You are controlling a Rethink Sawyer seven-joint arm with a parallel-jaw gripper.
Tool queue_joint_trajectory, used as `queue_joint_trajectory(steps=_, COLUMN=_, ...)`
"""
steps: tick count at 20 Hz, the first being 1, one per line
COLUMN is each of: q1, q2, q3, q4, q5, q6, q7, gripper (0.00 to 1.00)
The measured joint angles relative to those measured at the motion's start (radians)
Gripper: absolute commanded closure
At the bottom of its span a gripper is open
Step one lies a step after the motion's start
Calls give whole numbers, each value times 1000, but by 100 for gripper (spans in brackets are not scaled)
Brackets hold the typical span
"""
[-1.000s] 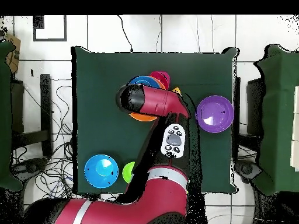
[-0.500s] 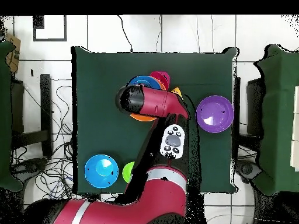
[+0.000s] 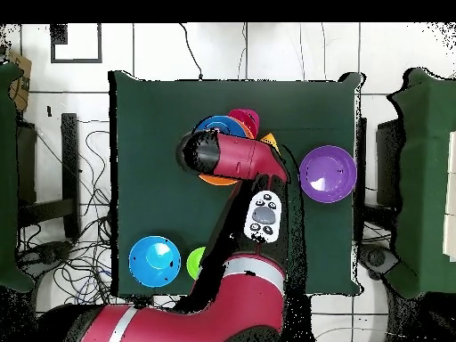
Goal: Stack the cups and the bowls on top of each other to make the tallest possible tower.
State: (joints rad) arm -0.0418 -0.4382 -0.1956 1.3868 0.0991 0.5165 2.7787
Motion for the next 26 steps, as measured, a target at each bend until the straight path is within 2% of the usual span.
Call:
queue_joint_trajectory(steps=20, q1=1, q2=1, q3=0, q4=0, q5=0, q6=0, q7=0, gripper=100)
queue_joint_trajectory(steps=21, q1=1, q2=2, q3=0, q4=0, q5=0, q6=0, q7=0, gripper=0)
queue_joint_trajectory(steps=26, q1=1, q2=8, q3=-1, q4=2, q5=0, q6=0, q7=0, gripper=0)
